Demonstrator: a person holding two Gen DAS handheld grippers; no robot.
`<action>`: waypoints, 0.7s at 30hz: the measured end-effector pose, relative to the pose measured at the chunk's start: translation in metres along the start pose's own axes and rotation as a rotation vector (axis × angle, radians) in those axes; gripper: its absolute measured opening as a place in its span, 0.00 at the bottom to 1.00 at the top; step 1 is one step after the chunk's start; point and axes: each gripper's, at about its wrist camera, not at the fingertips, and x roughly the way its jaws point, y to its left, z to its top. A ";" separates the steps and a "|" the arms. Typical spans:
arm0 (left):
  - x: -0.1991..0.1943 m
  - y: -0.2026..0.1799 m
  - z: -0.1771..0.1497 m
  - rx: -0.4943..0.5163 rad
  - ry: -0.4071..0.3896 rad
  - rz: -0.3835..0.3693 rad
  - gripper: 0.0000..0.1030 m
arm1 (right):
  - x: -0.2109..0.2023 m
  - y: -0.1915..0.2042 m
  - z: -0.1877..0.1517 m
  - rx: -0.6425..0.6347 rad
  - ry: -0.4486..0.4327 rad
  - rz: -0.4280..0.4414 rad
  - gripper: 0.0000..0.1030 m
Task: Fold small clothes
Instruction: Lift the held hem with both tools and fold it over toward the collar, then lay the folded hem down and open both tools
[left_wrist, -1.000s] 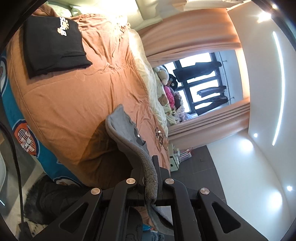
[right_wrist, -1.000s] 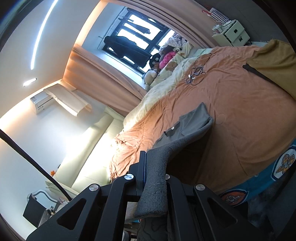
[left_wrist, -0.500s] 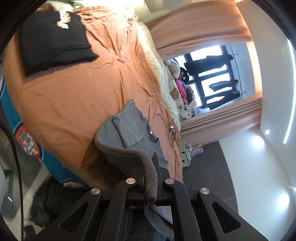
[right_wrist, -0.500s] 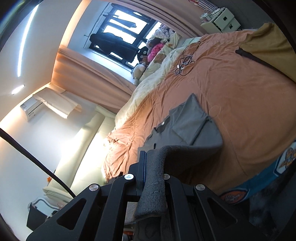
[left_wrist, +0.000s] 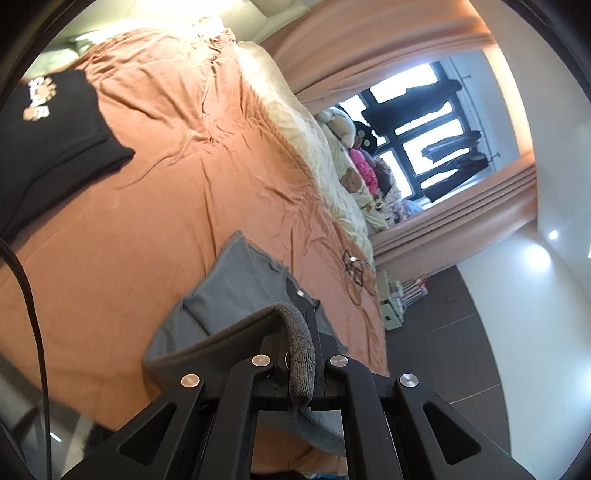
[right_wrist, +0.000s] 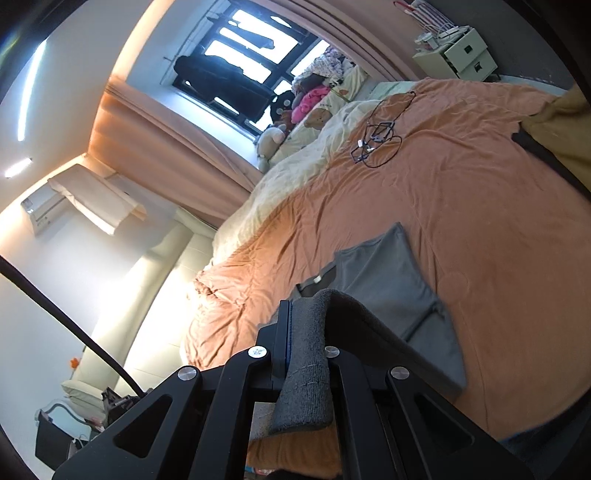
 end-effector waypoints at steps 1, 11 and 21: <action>0.007 0.000 0.005 0.002 0.004 0.013 0.03 | 0.007 0.000 0.004 -0.001 0.005 -0.009 0.00; 0.112 0.005 0.049 0.062 0.087 0.143 0.03 | 0.092 0.005 0.044 -0.031 0.077 -0.118 0.00; 0.216 0.030 0.081 0.091 0.154 0.275 0.03 | 0.172 -0.005 0.072 -0.035 0.153 -0.216 0.00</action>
